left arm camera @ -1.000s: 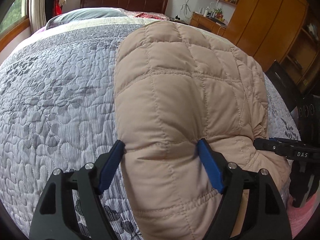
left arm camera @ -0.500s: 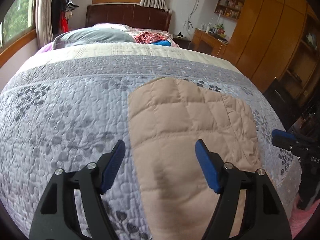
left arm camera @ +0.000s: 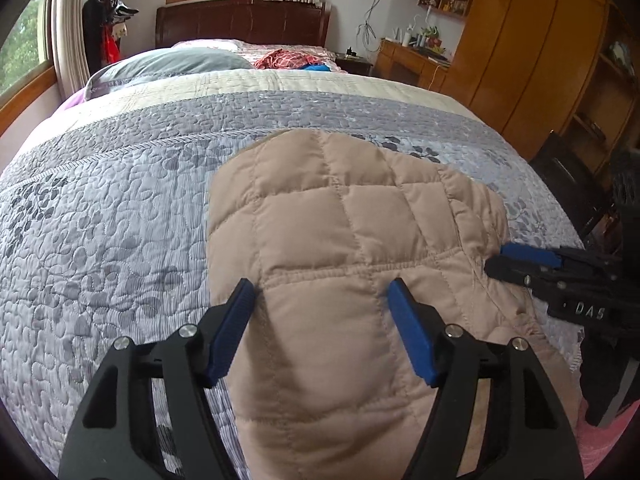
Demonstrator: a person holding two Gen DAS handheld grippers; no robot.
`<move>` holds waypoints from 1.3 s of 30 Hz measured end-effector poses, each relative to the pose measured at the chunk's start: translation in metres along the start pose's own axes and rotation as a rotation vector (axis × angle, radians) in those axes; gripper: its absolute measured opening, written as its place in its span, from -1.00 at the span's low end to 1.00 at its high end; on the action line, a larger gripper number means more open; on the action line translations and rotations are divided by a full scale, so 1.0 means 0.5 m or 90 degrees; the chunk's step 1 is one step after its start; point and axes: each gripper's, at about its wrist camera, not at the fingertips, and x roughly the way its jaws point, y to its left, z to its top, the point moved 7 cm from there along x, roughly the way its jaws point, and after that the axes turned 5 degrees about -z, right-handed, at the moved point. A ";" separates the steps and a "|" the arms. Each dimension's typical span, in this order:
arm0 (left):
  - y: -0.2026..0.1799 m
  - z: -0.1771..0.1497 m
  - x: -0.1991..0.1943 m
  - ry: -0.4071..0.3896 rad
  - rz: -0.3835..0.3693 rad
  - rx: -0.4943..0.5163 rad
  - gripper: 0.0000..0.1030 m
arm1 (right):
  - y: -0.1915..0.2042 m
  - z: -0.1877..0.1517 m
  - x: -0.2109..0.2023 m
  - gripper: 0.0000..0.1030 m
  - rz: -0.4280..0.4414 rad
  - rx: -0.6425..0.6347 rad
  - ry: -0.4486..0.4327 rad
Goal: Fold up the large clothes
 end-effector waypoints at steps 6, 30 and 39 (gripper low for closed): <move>0.003 -0.003 0.023 0.007 0.023 -0.002 0.34 | -0.011 -0.025 0.033 -0.19 0.007 0.008 -0.002; 0.014 -0.024 0.066 0.021 0.040 0.008 0.34 | -0.011 -0.043 0.065 -0.19 0.005 0.004 -0.018; 0.016 -0.016 0.017 0.011 0.025 0.006 0.34 | -0.003 -0.038 0.019 -0.07 0.003 0.002 -0.047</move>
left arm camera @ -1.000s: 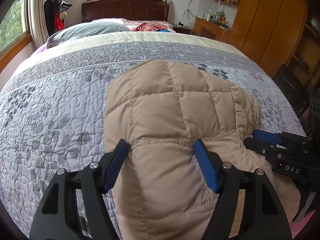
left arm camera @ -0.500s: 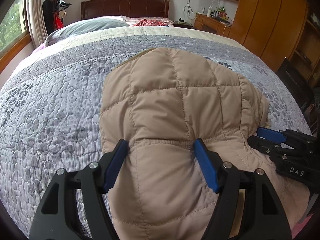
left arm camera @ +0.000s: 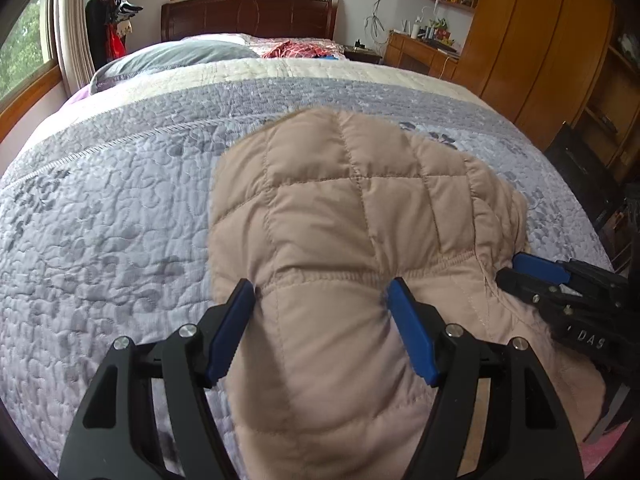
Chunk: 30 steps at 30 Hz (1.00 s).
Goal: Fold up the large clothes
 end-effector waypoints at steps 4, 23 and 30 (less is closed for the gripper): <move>-0.004 -0.003 -0.047 -0.021 0.010 0.026 0.31 | 0.001 0.007 -0.048 0.12 0.024 0.010 -0.023; 0.091 -0.045 -0.094 0.015 -0.095 -0.040 0.65 | -0.081 -0.060 -0.039 0.74 0.210 0.147 0.066; 0.133 -0.074 -0.023 0.109 -0.303 -0.161 0.67 | -0.077 -0.083 0.003 0.79 0.297 0.188 0.112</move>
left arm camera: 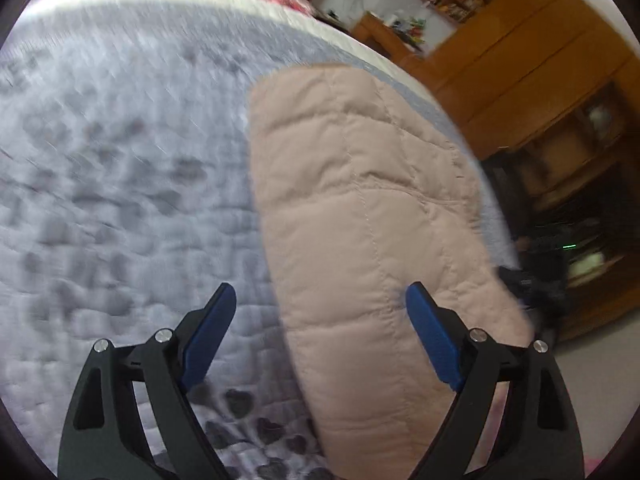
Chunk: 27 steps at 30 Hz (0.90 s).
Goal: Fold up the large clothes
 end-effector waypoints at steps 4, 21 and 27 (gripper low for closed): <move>0.008 -0.006 0.043 0.034 -0.069 -0.032 0.74 | -0.004 -0.008 0.036 0.83 0.036 0.020 0.028; -0.101 -0.003 0.028 -0.033 -0.136 0.064 0.12 | 0.144 0.011 0.082 -0.14 0.077 -0.085 0.028; -0.090 0.066 -0.047 -0.103 -0.123 0.076 0.12 | 0.245 0.095 0.100 -0.15 0.070 -0.153 0.009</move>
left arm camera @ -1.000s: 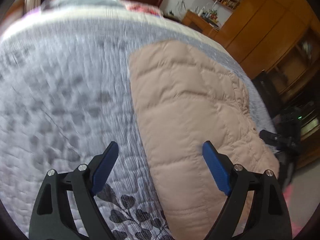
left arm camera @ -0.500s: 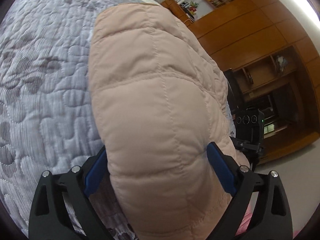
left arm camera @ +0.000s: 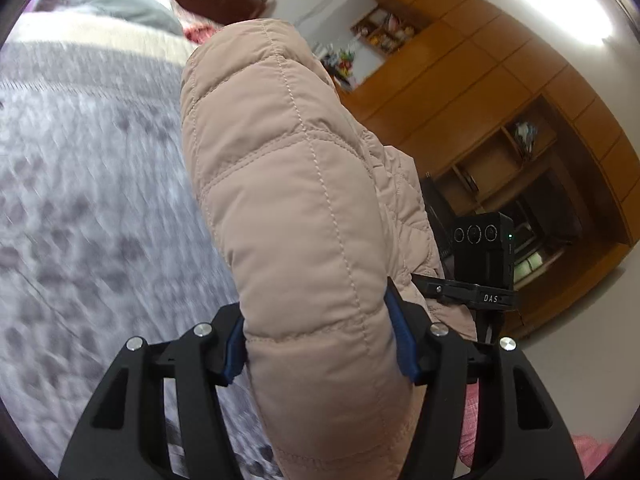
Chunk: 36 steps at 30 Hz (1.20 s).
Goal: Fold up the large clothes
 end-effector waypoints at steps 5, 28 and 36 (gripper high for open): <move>0.067 0.073 -0.038 -0.045 0.030 -0.014 0.13 | 0.023 0.099 0.074 -0.15 0.006 -0.023 0.008; 0.258 0.111 -0.080 -0.044 0.136 -0.093 0.51 | -0.053 0.167 0.208 0.52 -0.049 0.013 0.045; 0.195 0.025 -0.144 -0.052 0.205 -0.030 0.56 | -0.021 0.078 0.125 0.56 -0.088 -0.020 0.025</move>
